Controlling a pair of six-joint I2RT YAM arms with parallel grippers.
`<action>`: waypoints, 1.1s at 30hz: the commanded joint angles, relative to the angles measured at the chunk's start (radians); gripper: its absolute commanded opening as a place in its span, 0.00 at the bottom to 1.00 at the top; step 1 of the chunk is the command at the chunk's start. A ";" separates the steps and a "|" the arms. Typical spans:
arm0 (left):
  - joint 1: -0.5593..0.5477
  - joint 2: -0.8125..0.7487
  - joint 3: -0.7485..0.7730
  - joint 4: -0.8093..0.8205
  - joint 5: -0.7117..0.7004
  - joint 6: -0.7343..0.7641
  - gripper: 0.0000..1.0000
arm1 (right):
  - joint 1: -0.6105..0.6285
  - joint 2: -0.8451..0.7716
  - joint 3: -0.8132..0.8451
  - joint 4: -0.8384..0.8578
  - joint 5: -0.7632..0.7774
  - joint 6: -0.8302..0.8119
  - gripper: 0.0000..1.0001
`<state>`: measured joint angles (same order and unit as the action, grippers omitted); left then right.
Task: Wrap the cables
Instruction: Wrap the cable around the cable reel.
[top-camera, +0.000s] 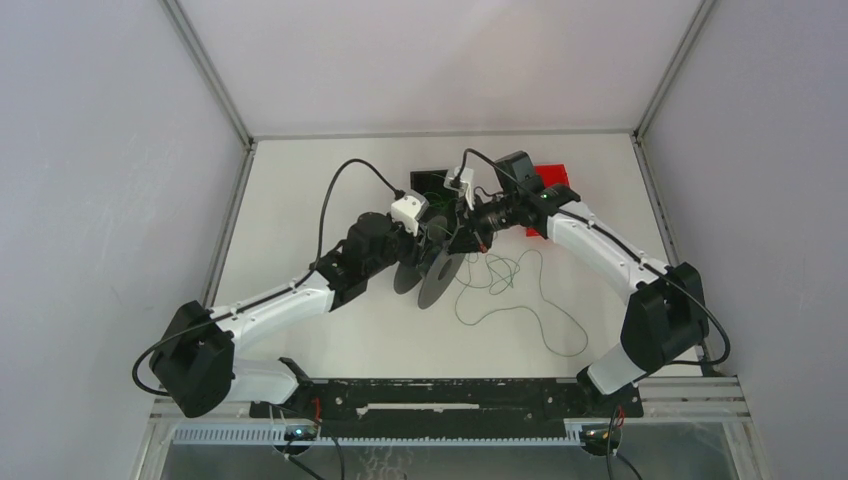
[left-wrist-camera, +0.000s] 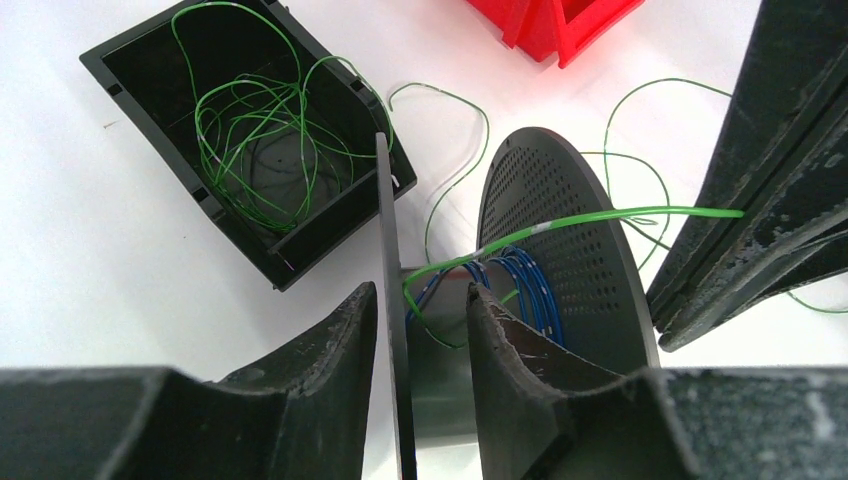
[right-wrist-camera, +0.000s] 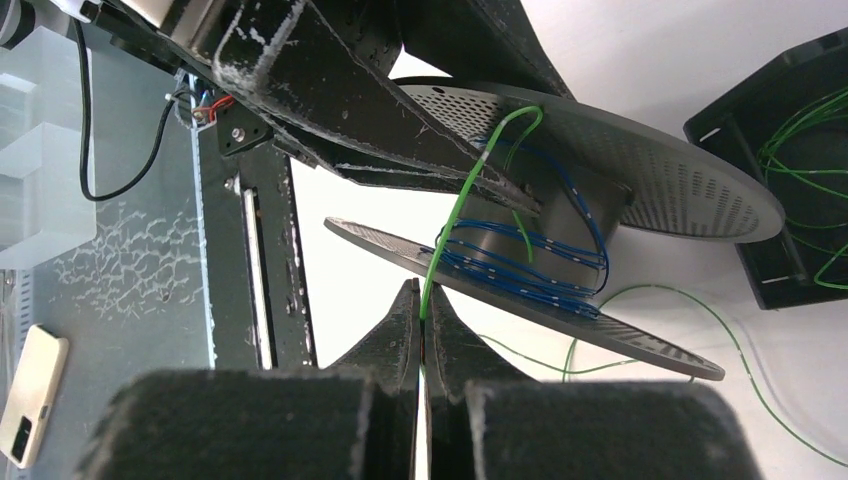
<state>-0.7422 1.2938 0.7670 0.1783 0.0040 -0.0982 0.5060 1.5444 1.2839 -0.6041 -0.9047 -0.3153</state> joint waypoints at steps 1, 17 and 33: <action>-0.002 -0.030 0.012 0.048 0.006 -0.009 0.43 | 0.009 0.009 0.037 -0.010 -0.021 -0.002 0.00; 0.058 -0.052 -0.021 0.046 0.088 -0.015 0.57 | 0.007 0.028 0.037 -0.028 -0.019 -0.006 0.00; 0.064 -0.057 -0.033 0.053 0.087 0.010 0.58 | 0.006 0.036 0.037 -0.006 -0.097 0.045 0.00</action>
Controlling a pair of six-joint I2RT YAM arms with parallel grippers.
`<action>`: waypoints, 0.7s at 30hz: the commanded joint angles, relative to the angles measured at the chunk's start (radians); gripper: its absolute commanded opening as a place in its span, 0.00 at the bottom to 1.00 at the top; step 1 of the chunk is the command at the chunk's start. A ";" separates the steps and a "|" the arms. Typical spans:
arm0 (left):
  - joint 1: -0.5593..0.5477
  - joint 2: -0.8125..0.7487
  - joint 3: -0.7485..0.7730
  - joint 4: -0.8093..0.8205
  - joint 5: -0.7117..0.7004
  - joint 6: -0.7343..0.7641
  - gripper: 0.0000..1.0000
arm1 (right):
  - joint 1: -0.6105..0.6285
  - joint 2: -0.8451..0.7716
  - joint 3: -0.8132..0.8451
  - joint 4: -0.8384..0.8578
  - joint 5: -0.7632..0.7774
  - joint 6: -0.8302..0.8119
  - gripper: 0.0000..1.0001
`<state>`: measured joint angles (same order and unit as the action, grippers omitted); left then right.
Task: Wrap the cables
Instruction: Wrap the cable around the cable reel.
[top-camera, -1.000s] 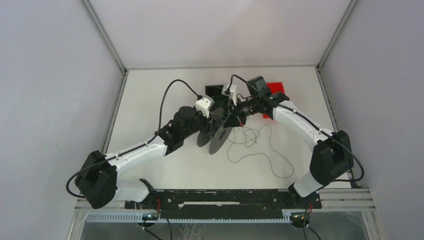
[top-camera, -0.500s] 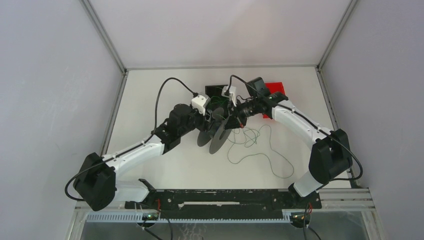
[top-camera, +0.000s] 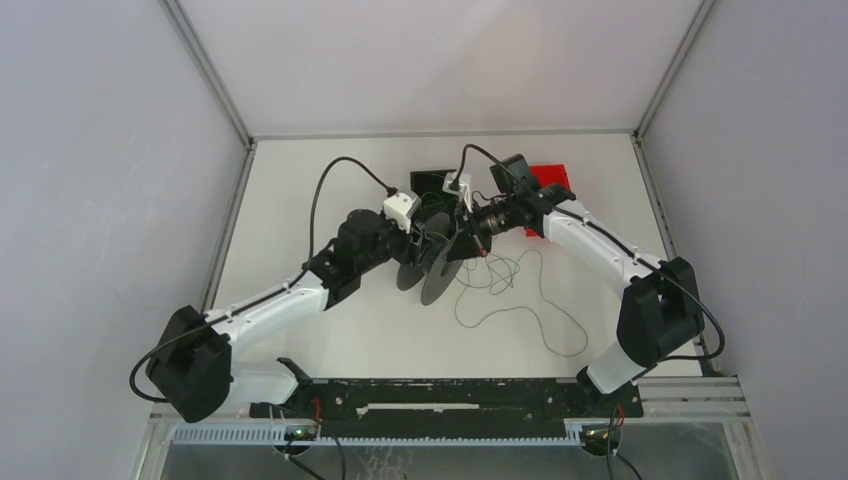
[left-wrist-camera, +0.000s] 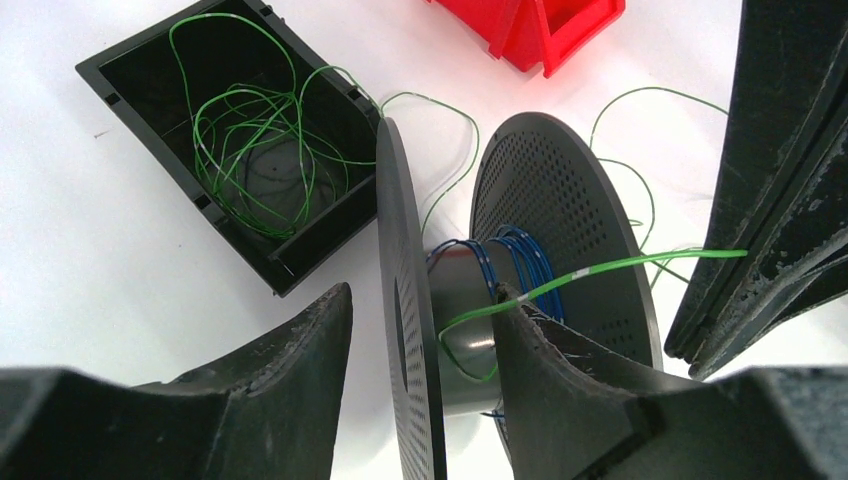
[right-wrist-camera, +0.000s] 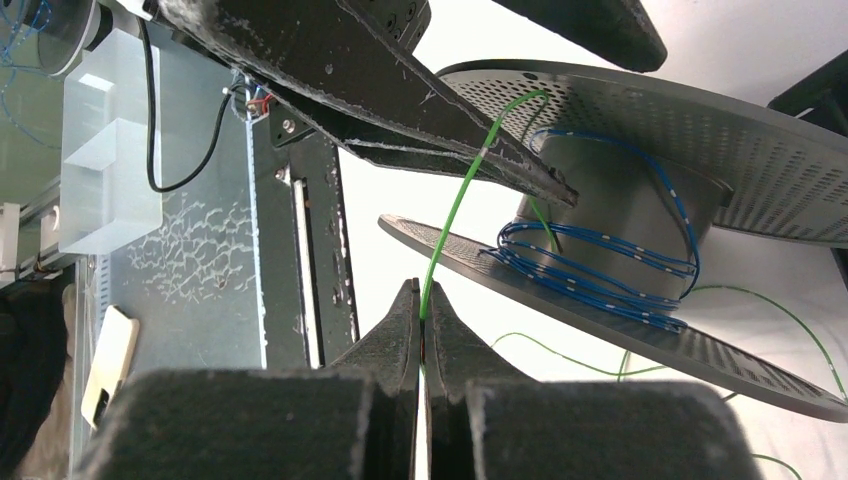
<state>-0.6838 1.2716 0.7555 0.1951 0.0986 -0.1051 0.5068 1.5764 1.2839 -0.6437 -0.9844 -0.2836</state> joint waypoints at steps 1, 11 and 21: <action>0.006 -0.034 -0.022 0.036 -0.011 0.019 0.56 | 0.003 0.004 0.038 0.032 -0.009 0.013 0.00; 0.006 -0.032 -0.028 0.027 -0.002 0.024 0.49 | -0.010 0.020 0.038 0.031 0.079 0.017 0.00; 0.006 -0.022 -0.031 0.030 0.004 0.024 0.34 | -0.016 0.011 0.023 0.048 0.108 0.025 0.00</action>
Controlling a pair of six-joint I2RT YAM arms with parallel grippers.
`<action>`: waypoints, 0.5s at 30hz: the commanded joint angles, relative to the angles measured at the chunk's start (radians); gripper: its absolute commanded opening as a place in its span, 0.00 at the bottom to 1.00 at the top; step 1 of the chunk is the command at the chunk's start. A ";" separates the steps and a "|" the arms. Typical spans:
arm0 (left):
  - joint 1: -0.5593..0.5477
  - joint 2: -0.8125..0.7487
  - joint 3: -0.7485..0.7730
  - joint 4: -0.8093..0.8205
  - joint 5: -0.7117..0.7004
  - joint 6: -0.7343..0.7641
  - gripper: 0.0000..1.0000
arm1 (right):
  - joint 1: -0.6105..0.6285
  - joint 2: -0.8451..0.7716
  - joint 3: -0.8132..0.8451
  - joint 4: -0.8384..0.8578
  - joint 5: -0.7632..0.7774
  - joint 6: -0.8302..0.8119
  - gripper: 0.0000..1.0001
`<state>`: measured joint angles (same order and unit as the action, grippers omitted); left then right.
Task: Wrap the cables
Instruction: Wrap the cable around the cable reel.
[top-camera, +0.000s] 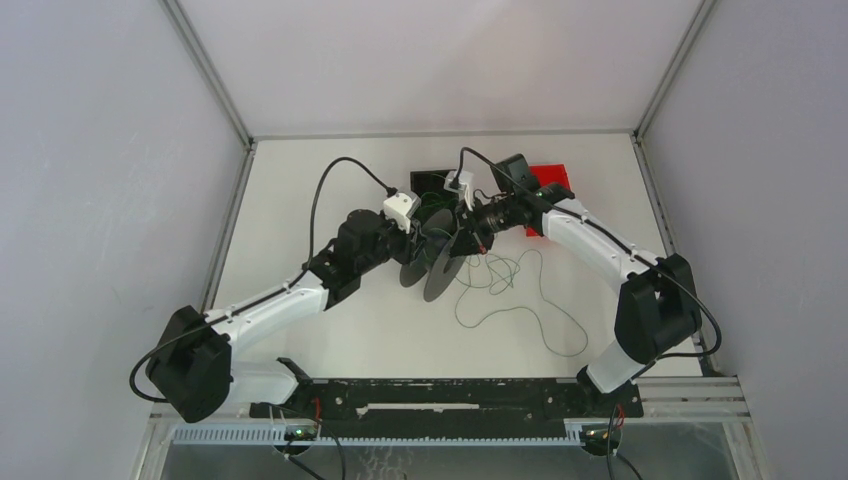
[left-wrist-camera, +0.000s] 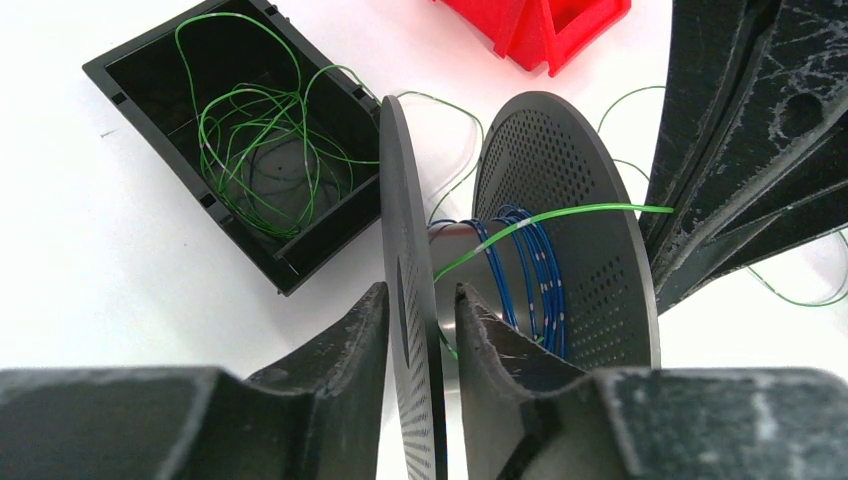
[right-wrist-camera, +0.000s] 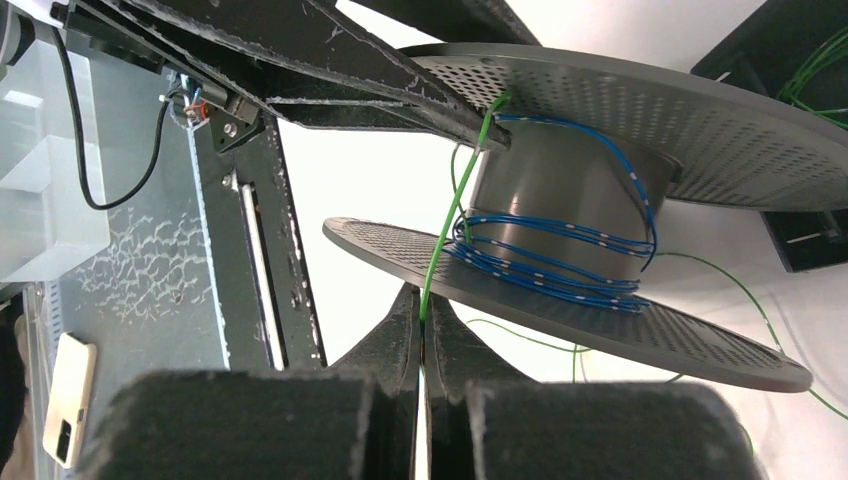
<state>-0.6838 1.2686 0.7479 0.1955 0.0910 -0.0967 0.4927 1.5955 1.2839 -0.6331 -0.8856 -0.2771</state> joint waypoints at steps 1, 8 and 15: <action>0.006 -0.017 -0.024 0.030 0.012 0.015 0.32 | -0.003 -0.008 0.023 0.038 0.010 0.019 0.00; 0.004 -0.004 -0.021 0.030 -0.005 0.015 0.27 | -0.002 -0.005 0.025 0.042 0.016 0.020 0.00; -0.004 0.008 -0.020 0.026 -0.022 0.019 0.29 | 0.005 0.000 0.024 0.050 0.030 0.027 0.00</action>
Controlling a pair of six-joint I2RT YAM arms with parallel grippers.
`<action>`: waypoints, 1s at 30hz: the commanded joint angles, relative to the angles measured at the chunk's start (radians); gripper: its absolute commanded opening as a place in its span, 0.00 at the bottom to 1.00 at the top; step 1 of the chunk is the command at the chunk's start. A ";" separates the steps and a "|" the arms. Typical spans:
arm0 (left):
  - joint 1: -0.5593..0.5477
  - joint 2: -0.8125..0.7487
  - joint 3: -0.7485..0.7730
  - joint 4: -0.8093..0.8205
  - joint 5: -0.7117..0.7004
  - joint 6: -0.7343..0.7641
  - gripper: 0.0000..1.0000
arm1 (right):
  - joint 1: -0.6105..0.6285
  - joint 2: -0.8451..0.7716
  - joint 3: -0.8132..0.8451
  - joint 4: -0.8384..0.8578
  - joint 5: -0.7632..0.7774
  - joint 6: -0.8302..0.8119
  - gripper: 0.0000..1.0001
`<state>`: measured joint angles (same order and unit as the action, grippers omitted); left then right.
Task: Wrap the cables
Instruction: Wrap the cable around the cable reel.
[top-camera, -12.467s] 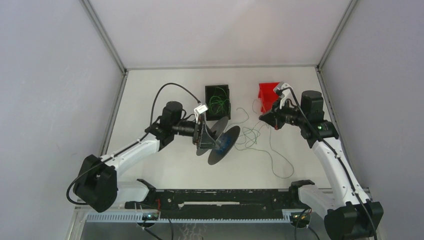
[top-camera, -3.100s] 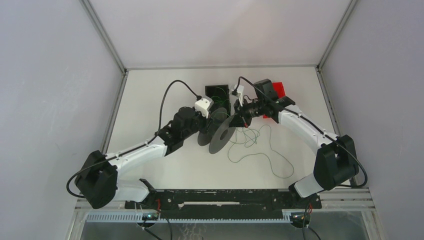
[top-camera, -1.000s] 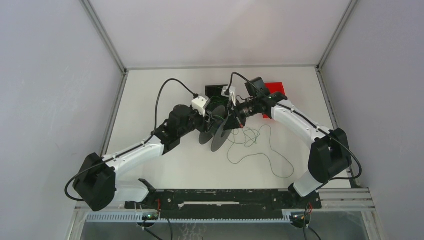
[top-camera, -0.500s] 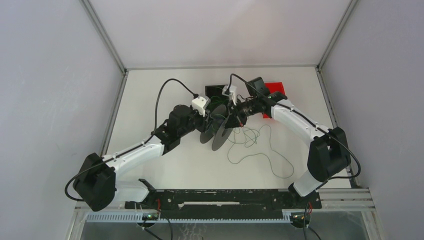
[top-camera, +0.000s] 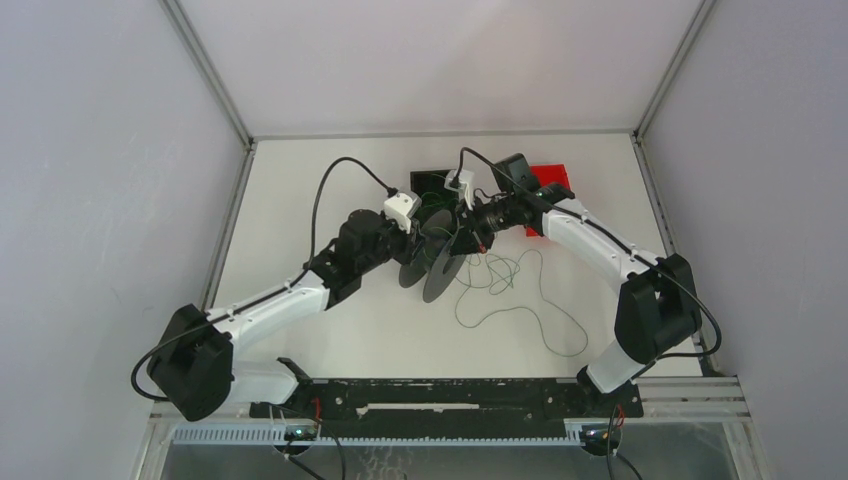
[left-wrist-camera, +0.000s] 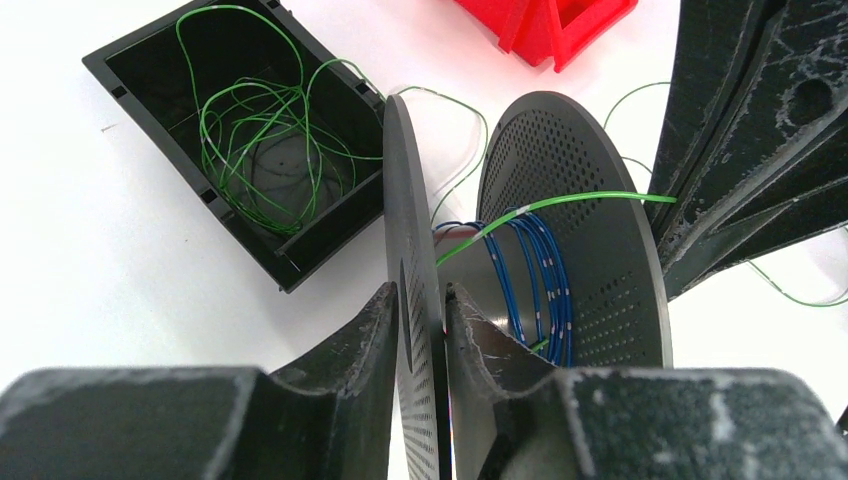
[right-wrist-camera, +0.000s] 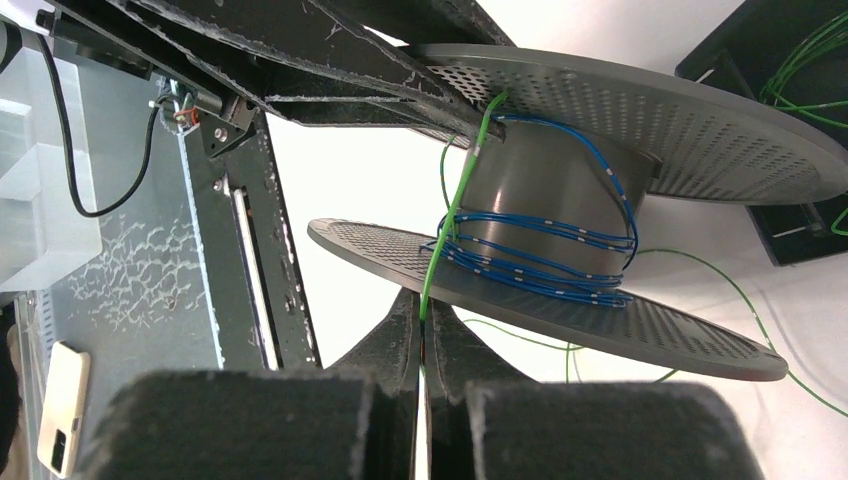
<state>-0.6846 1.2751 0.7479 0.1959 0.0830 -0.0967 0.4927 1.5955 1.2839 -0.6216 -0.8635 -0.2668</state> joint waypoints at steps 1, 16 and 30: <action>-0.003 0.002 -0.019 0.026 -0.015 0.017 0.29 | 0.008 0.001 0.024 0.037 0.007 0.017 0.00; -0.015 0.009 -0.012 0.021 -0.036 0.015 0.32 | 0.025 0.007 0.023 0.039 0.012 0.010 0.00; -0.057 0.012 0.003 0.001 -0.085 0.034 0.14 | 0.024 0.005 0.024 0.046 0.016 0.010 0.00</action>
<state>-0.7189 1.2892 0.7479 0.1894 0.0177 -0.0822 0.5121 1.6012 1.2839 -0.6197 -0.8539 -0.2630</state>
